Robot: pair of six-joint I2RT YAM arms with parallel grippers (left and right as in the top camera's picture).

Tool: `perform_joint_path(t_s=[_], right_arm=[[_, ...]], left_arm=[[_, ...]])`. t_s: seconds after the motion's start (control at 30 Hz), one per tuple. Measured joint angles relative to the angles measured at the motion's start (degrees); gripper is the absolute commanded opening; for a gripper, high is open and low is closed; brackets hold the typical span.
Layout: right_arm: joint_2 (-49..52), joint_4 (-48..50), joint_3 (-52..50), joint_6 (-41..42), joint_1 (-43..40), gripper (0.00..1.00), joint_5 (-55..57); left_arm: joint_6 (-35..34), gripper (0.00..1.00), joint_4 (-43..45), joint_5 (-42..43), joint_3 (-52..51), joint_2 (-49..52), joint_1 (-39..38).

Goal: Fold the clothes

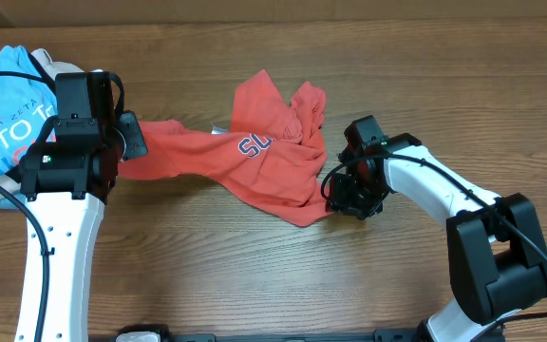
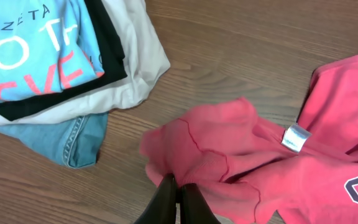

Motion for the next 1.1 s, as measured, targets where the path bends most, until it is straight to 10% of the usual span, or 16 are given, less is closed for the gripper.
perform_joint_path(t_s=[0.07, 0.57, 1.1], right_arm=[[0.00, 0.33, -0.20, 0.17, -0.02, 0.05, 0.00], [0.00, -4.59, 4.59, 0.52, -4.87, 0.04, 3.30], [-1.36, -32.04, 66.90, -4.72, -13.00, 0.04, 12.17]], left_arm=[[0.00, 0.04, 0.00, -0.02, 0.00, 0.00, 0.00], [0.02, 0.04, 0.61, 0.07, 0.00, 0.00, 0.00], [3.34, 0.04, 2.38, 4.20, 29.42, -0.17, 0.04]])
